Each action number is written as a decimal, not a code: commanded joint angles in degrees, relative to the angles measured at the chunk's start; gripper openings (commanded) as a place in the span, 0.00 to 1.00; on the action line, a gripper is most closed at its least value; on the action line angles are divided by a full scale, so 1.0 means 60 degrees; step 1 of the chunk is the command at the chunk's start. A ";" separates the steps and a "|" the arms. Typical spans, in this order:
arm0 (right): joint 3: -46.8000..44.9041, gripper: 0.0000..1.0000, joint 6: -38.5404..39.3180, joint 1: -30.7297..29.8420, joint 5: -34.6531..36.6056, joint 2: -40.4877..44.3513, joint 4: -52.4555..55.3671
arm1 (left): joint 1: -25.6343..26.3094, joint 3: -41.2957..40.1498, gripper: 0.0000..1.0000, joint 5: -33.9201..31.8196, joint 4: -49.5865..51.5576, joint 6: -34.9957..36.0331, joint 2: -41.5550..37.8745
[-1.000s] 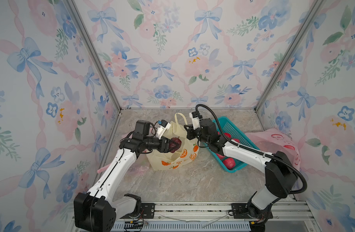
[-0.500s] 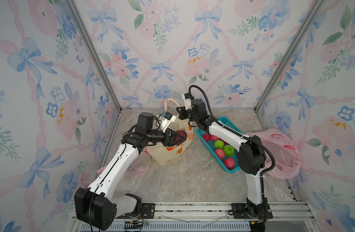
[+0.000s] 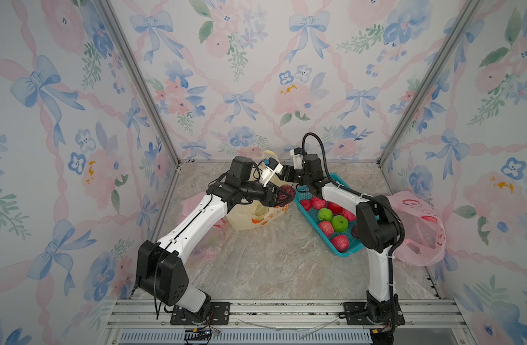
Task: Untie the knot of a plastic bag & take out the apple
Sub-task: Place the plastic bag at the center of the board, then place the apple in the basket.
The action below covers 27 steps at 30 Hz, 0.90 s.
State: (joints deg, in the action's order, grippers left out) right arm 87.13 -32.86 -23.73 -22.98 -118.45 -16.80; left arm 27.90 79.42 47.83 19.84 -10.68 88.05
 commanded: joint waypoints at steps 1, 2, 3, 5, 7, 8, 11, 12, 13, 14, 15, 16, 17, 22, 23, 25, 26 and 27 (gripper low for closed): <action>-0.1438 0.73 -0.1741 0.0793 -0.0647 0.2208 -0.3041 | 0.0528 0.0786 0.56 -0.0354 -0.0233 0.0151 0.0664; -0.1900 0.74 -0.1839 0.0970 -0.0530 0.2725 -0.3211 | 0.0690 0.0967 0.56 -0.0484 -0.0228 0.0159 0.0975; -0.2363 0.74 -0.1741 0.1133 -0.0368 0.3331 -0.3092 | 0.0889 0.1227 0.56 -0.0663 -0.0232 0.0182 0.1316; -0.2879 0.74 -0.0990 0.1301 0.0095 0.4569 -0.2052 | 0.1282 0.1784 0.56 -0.0999 -0.0230 0.0257 0.1969; -0.2932 0.75 0.0613 0.1229 0.1202 0.5755 0.0207 | 0.1742 0.2380 0.56 -0.1379 -0.0229 0.0389 0.2737; -0.2855 0.76 0.1241 0.1175 0.1930 0.6173 0.1250 | 0.1919 0.2643 0.56 -0.1560 -0.0226 0.0452 0.3100; -0.2693 0.77 0.2525 0.1184 0.3629 0.7281 0.3506 | 0.2493 0.3577 0.54 -0.2113 0.0057 0.0639 0.4358; -0.2766 0.78 0.2737 0.1228 0.3854 0.7625 0.3903 | 0.2662 0.4018 0.54 -0.2283 0.0431 0.0753 0.4855; -0.2881 0.78 0.2885 0.1270 0.4029 0.7950 0.4167 | 0.2833 0.4516 0.53 -0.2471 0.0742 0.0861 0.5325; -0.3027 0.79 0.2945 0.1288 0.4146 0.8225 0.4300 | 0.2971 0.4849 0.54 -0.2689 0.0965 0.0923 0.5694; -0.3228 0.79 0.2986 0.1302 0.4169 0.8513 0.4372 | 0.3098 0.5189 0.54 -0.2999 0.1195 0.0942 0.6089; -0.3412 0.79 0.3002 0.1303 0.4145 0.8771 0.4434 | 0.3180 0.5540 0.54 -0.3382 0.1467 0.0904 0.6434; -0.3551 0.79 0.3009 0.1303 0.4095 0.8973 0.4487 | 0.3220 0.5780 0.54 -0.3835 0.1632 0.0783 0.6661; -0.4235 0.80 0.2829 0.1282 0.3992 0.9725 0.4578 | 0.3345 0.6130 0.56 -0.5509 0.1705 0.0549 0.7175; -0.4327 0.79 0.2811 0.1285 0.3936 0.9796 0.4609 | 0.3376 0.6181 0.57 -0.5632 0.1704 0.0578 0.7263; -0.4500 0.79 0.2787 0.1245 0.3889 0.9907 0.4689 | 0.3464 0.6353 0.58 -0.5871 0.1704 0.0629 0.7514; -0.4559 0.80 0.2776 0.1244 0.3879 0.9960 0.4716 | 0.3484 0.6398 0.59 -0.5877 0.1714 0.0649 0.7590; -0.4617 0.80 0.2767 0.1230 0.3869 0.9997 0.4756 | 0.3518 0.6482 0.60 -0.5870 0.1713 0.0637 0.7706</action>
State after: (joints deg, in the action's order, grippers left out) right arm 60.36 -17.04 -16.19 -0.34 -60.36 10.00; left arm 48.34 116.03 16.25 29.71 -7.49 132.60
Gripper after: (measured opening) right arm 0.795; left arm 0.595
